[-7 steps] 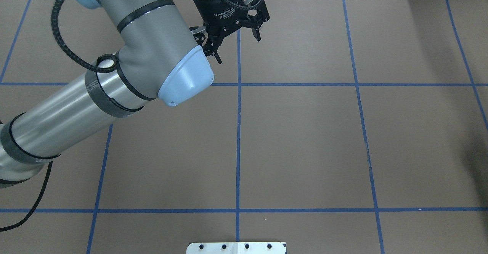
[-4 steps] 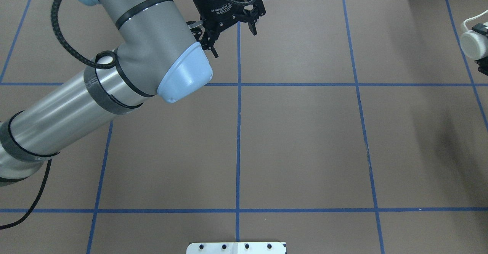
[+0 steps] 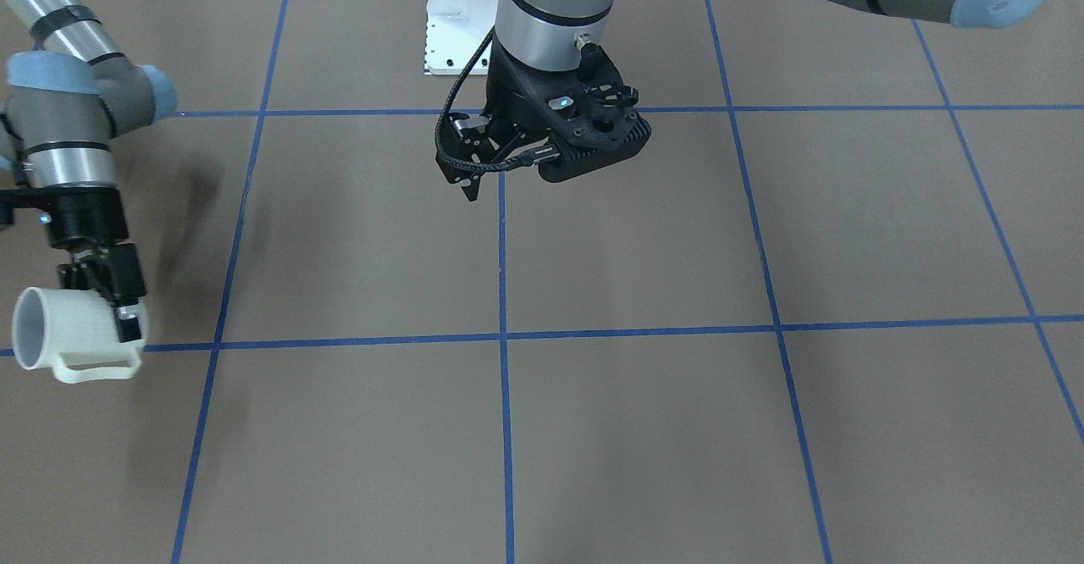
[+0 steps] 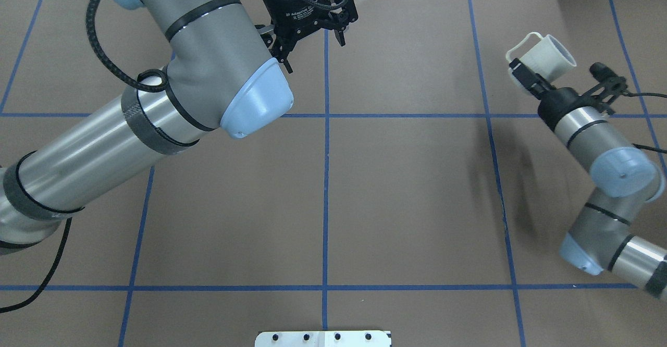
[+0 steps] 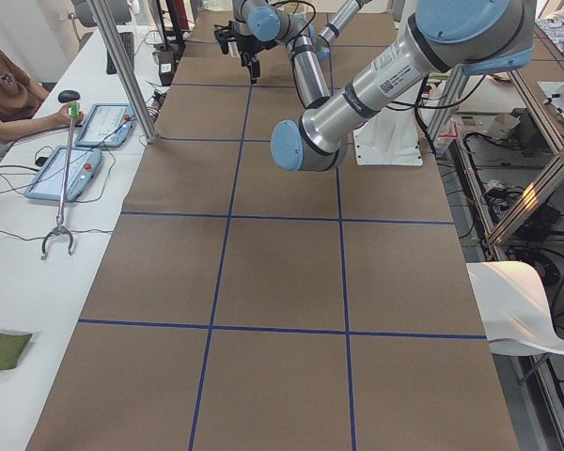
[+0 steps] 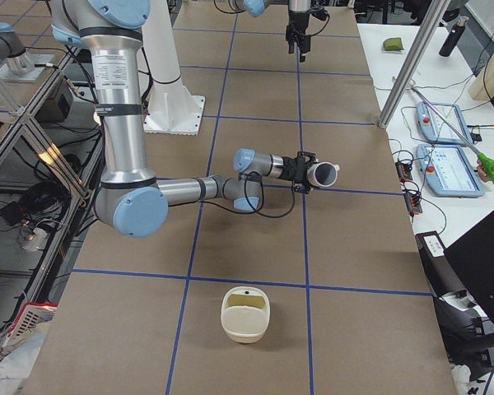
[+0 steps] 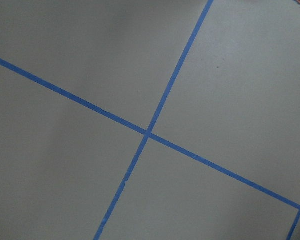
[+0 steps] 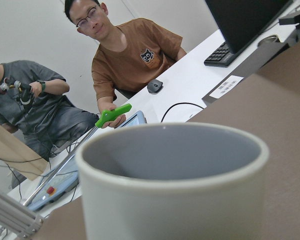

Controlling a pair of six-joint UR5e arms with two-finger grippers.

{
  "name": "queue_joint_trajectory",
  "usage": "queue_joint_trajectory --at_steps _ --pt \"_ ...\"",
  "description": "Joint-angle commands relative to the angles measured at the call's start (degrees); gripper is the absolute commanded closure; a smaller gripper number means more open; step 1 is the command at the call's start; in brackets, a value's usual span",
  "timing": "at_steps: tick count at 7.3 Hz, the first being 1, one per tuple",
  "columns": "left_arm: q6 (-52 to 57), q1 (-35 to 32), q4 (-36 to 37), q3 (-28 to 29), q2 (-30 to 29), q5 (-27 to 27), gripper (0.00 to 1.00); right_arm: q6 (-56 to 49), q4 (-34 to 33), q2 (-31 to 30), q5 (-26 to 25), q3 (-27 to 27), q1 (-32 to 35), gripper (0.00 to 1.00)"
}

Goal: Left arm hands cup to right arm to dump lemon

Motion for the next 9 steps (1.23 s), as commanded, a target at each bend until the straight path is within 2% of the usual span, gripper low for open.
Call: queue_joint_trajectory --at_steps 1,3,5,6,8,9 --pt "0.5 0.3 0.3 2.4 -0.7 1.7 0.0 -6.2 -17.5 12.4 -15.2 0.0 -11.4 0.91" --pt "0.6 0.4 2.8 3.7 -1.4 1.7 0.0 -6.3 -33.6 20.3 -24.1 -0.2 -17.3 0.9" --pt "0.6 2.3 4.2 3.6 -1.8 1.7 0.0 -6.7 -46.4 26.1 -33.0 -0.7 -21.1 0.88" --pt "0.4 3.9 4.6 3.7 -2.1 1.7 0.0 -6.7 -49.0 28.3 -34.0 -0.7 -21.7 0.88" --pt "0.2 4.8 4.5 3.6 -2.0 1.6 0.03 -6.7 -52.8 30.0 -39.4 -1.3 -23.4 0.87" --pt "0.2 5.5 4.5 3.6 -1.9 1.6 0.06 -6.6 -53.6 30.3 -39.6 -1.3 -23.7 0.87"
